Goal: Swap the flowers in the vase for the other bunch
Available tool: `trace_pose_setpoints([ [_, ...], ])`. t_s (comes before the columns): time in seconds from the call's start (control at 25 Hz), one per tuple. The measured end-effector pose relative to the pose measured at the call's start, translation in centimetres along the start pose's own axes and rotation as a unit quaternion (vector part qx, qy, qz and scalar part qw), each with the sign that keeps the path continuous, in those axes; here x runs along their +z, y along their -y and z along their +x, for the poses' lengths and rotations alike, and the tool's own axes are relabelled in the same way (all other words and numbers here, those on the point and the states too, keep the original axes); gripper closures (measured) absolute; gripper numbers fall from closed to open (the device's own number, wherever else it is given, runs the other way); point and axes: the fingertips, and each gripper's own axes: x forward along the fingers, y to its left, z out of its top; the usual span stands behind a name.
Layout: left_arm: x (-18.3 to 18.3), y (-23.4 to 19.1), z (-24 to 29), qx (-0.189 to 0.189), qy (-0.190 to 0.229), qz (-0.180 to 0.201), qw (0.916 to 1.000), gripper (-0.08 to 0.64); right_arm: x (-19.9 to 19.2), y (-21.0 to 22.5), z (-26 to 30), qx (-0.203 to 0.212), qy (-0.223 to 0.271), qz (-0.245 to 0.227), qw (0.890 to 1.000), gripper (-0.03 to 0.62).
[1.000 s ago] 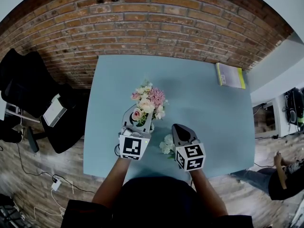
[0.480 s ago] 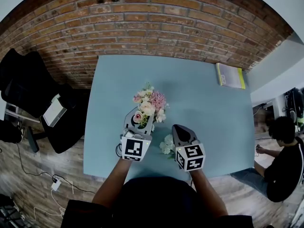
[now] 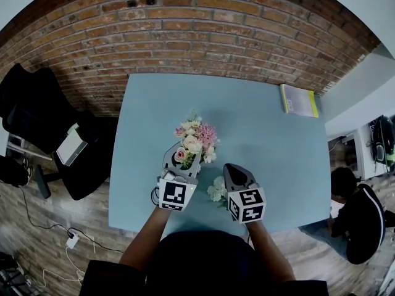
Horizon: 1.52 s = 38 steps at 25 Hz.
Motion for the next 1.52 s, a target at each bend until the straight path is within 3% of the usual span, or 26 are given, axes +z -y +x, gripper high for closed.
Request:
trace_pose_setpoints([
  [0.4,-0.27,0.25,-0.04,-0.007,-0.008,-0.007,0.9999,0.388,-0.43,-0.19,-0.06,0.002,-0.005,0.002,1.000,0.580],
  [1.52,0.58,0.88,-0.56,-0.026,-0.013,-0.012,0.9995,0.298,-0.19,-0.88,-0.74,0.008,-0.001,-0.006,1.000,0.580],
])
